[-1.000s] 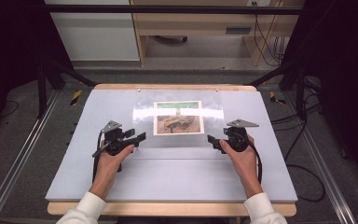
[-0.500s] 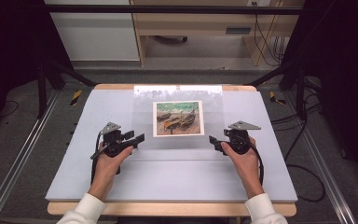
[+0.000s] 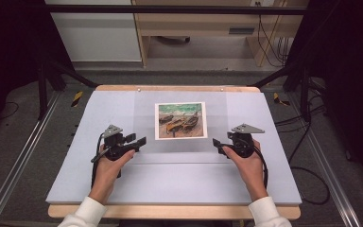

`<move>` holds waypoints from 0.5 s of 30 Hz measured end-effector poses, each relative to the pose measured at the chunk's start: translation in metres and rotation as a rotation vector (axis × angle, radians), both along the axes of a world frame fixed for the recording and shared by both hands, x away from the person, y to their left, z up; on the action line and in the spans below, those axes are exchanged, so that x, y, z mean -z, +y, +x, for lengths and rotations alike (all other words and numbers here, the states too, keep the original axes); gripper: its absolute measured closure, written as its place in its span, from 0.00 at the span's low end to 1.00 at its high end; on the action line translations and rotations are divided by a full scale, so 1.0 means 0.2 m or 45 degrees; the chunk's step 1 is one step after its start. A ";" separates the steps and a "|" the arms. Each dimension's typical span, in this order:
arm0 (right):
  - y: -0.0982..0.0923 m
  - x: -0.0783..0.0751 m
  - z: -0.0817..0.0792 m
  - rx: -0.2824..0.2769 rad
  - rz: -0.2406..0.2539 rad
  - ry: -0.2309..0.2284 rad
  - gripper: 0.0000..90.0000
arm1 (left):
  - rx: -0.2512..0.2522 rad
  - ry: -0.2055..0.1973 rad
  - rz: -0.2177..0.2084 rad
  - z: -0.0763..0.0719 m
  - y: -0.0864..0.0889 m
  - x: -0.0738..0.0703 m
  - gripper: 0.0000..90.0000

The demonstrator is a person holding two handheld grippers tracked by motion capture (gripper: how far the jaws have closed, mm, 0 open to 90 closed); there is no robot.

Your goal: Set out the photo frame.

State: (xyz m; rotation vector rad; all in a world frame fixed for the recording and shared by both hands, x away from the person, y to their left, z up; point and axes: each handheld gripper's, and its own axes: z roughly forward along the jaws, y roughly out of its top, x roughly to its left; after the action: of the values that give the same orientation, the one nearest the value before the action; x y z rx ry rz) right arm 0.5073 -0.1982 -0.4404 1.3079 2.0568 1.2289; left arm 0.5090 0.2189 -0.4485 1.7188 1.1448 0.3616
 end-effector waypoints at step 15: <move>-0.01 0.00 -0.05 0.013 -0.008 -0.013 0.44 | 0.009 -0.007 0.031 -0.04 0.01 -0.01 0.52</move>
State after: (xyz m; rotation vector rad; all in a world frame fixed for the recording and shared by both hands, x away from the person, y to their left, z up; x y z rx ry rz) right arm 0.4970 -0.2010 -0.4396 1.3050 2.0424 1.2214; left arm 0.5011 0.2200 -0.4467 1.7421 1.1343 0.3767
